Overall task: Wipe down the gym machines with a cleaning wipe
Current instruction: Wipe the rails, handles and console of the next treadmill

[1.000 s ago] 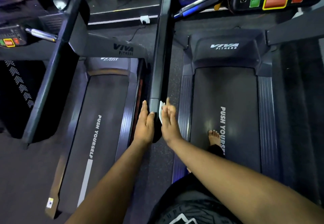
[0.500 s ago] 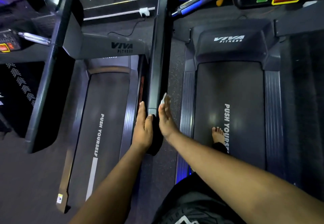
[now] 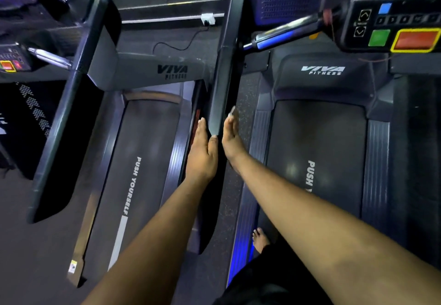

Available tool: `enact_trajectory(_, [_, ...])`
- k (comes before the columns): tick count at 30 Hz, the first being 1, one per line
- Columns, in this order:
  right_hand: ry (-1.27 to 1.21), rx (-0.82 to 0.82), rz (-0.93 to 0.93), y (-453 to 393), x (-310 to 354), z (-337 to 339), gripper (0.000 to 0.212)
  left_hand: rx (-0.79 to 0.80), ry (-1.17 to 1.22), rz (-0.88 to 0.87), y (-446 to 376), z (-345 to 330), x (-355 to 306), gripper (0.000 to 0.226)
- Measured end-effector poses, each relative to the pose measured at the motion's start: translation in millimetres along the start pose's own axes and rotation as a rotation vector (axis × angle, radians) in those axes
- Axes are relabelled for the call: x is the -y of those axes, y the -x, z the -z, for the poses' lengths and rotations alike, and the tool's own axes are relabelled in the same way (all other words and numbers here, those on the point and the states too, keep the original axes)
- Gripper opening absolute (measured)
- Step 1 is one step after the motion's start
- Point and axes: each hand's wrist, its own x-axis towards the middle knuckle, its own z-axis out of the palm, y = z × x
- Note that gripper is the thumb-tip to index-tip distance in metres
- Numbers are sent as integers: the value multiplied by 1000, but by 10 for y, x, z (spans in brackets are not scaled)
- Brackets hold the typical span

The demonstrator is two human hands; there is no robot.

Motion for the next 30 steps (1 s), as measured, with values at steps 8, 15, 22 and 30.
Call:
enact_trajectory(8, [-120,106,6,-44,-127,54,136,-76,-49,13,-446,-70,-287,61])
enact_trajectory(15, [-166,93,-219,-892,475,375,122,-62,-347,-41,-703,-123,-501,66])
enact_trajectory(22, [-433,333,-362,-864,420,659,123,-138,-618,-144,-874,-159,-663,68])
enact_trajectory(30, [-461,90,-292,-759,646,948,43,-356,-576,-286,-934,-182,-841,20])
